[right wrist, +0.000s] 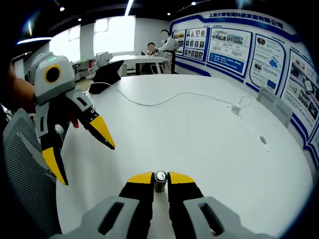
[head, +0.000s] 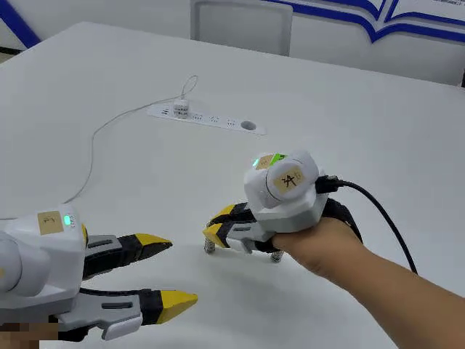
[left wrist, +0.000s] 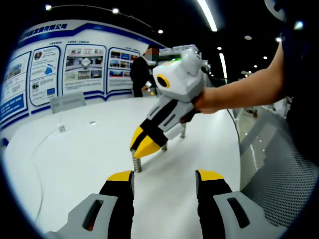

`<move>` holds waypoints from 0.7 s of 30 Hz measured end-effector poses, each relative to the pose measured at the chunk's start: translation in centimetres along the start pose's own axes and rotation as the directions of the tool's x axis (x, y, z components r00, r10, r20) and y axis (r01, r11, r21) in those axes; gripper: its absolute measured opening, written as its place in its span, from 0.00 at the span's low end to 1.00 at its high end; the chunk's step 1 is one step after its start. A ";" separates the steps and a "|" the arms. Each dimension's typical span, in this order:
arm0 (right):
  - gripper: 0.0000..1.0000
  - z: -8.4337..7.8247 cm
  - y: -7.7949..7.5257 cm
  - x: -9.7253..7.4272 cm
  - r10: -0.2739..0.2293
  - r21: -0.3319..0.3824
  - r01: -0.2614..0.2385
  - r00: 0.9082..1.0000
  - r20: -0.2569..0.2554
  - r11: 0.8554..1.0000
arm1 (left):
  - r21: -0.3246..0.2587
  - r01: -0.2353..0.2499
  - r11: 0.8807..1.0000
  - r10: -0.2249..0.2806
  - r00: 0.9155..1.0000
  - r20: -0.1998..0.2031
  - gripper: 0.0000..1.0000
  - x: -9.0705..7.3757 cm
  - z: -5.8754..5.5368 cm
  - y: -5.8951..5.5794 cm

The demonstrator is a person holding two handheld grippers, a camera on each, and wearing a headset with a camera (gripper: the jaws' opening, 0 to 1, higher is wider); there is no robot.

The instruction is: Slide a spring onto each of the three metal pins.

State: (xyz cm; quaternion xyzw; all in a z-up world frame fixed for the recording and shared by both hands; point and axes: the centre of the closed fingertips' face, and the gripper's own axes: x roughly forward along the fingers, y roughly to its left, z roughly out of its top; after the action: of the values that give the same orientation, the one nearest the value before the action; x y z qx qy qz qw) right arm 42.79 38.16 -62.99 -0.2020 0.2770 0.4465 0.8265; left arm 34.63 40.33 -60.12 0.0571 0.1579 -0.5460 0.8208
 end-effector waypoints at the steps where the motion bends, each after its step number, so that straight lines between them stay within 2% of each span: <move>1: 0.12 -0.1 0.0 0.1 0.001 0.001 -0.001 1.000 -0.004 1.000 | -0.001 0.000 1.000 0.000 1.000 0.000 0.51 0.0 0.0 0.0; 13: 0.15 -0.7 0.1 0.2 0.004 0.016 -0.003 1.000 -0.015 1.000 | -0.003 -0.001 1.000 0.001 1.000 0.002 0.51 0.1 0.0 0.1; 21: 0.16 -1.0 0.1 -0.9 -0.011 0.036 0.011 1.000 -0.008 0.999 | 0.002 0.001 1.000 -0.001 1.000 0.005 0.52 0.1 0.3 0.1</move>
State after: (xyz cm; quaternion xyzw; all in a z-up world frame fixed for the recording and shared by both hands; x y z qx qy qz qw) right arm 42.02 37.08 -63.25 -0.1905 0.2873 0.4362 0.8312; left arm 34.85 40.21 -59.89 0.0566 0.1552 -0.5469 0.8207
